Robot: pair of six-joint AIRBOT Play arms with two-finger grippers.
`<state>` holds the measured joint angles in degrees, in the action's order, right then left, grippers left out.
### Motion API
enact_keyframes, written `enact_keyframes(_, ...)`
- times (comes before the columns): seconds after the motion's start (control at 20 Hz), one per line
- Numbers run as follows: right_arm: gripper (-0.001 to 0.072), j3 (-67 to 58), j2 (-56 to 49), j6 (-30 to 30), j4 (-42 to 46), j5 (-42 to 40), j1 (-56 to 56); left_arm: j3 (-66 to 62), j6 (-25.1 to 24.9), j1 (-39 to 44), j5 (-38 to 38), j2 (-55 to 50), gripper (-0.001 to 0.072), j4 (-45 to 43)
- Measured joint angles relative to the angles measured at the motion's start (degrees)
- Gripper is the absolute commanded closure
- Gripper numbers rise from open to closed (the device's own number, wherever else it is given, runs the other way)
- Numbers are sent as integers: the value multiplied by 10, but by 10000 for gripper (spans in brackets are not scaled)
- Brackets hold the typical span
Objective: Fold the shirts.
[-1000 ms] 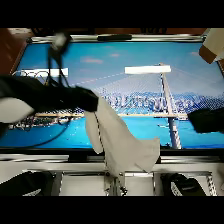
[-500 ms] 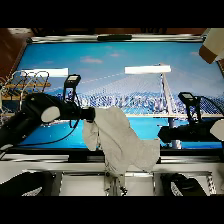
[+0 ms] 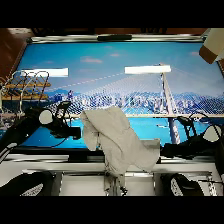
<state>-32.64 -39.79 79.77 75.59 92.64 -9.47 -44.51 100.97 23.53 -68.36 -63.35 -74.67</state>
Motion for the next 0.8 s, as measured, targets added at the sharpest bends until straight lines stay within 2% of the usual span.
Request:
enact_keyframes(0.15, 41, 34, 0, -3, -19, -10, -20, 40, -16, -5, 71, -21, 9, 62)
enact_keyframes(0.2, 41, 41, 0, -3, -23, -18, -23, 47, -19, -5, 85, -31, 39, 75)
enact_keyframes(0.25, 41, 47, 0, -2, -24, -22, -25, 52, -22, -6, 96, -40, 140, 83)
enact_keyframes(0.55, 42, 79, -3, 18, -34, -69, -30, 62, -27, -6, 152, -66, 297, 117)
enact_keyframes(0.6, 41, 83, -7, 21, -39, -78, -30, 63, -27, -6, 158, -67, 400, 118)
enact_keyframes(0.65, 41, 86, -13, 21, -46, -86, -30, 64, -27, -6, 164, -69, 413, 118)
enact_keyframes(0.7, 41, 88, -23, 23, -54, -95, -30, 64, -27, -6, 168, -70, 468, 118)
enact_keyframes(0.75, 42, 89, -34, 23, -62, -104, -30, 64, -27, -6, 174, -71, 579, 119)
enact_keyframes(0.8, 42, 90, -49, 24, -70, -110, -30, 64, -28, -5, 177, -71, 656, 117)
